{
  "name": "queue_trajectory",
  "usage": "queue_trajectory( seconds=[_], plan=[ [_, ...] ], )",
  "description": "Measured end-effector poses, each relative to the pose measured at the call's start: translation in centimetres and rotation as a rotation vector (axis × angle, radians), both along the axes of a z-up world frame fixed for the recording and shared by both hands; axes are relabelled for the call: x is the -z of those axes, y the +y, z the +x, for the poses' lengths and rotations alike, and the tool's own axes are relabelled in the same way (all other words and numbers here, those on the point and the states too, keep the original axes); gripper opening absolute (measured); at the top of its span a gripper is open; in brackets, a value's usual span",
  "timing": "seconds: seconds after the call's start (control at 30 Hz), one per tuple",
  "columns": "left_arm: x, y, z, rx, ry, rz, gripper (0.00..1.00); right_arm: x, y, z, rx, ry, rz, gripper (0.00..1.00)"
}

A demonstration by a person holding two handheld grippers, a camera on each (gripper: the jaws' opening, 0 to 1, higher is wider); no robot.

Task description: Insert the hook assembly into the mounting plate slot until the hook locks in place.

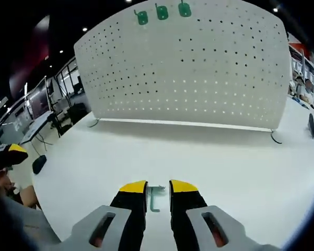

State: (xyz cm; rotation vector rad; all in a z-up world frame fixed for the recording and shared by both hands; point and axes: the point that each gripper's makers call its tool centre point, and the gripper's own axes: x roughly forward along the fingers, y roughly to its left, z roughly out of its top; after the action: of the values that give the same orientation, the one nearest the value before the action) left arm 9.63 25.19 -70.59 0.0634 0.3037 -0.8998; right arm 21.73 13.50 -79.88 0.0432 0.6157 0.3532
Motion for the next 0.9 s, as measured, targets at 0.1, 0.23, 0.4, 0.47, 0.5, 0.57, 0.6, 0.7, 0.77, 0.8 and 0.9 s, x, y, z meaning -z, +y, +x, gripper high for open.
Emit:
queue_trajectory(
  seconds=[0.1,0.23,0.4,0.47,0.5,0.57,0.6,0.7,0.77,0.8,0.9],
  plan=[
    [0.1,0.0,0.2,-0.005,0.006,-0.007,0.69,0.6,0.2,-0.2,-0.009,0.015,-0.004,0.15],
    [0.3,0.0,0.4,-0.005,0.012,-0.001,0.69,1.6,0.4,-0.4,-0.013,0.039,-0.002,0.15],
    [0.5,0.2,0.5,-0.010,0.017,-0.001,0.69,2.6,0.6,-0.5,-0.019,0.066,-0.004,0.14],
    [0.6,0.5,0.7,-0.018,0.021,0.000,0.69,3.0,0.8,-0.5,-0.027,0.079,-0.004,0.13],
    [0.6,0.6,0.7,-0.022,0.022,-0.001,0.69,3.0,0.9,-0.5,-0.029,0.081,-0.005,0.13],
    [0.8,0.8,0.8,-0.032,0.030,-0.003,0.69,3.3,1.2,-0.4,-0.039,0.089,-0.008,0.12],
    [0.8,0.8,0.8,-0.034,0.031,-0.002,0.69,3.4,1.2,-0.4,-0.040,0.091,-0.008,0.12],
    [1.0,0.8,0.8,-0.035,0.036,-0.002,0.69,3.7,1.5,-0.2,-0.048,0.102,-0.013,0.12],
    [1.1,0.9,0.8,-0.035,0.040,0.005,0.69,4.0,1.6,0.0,-0.054,0.108,-0.018,0.11],
    [1.2,0.9,0.8,-0.036,0.041,0.005,0.69,4.0,1.6,0.0,-0.056,0.111,-0.018,0.11],
    [1.2,1.0,0.9,-0.038,0.043,0.004,0.69,4.3,1.8,0.2,-0.063,0.119,-0.020,0.11]
  ],
)
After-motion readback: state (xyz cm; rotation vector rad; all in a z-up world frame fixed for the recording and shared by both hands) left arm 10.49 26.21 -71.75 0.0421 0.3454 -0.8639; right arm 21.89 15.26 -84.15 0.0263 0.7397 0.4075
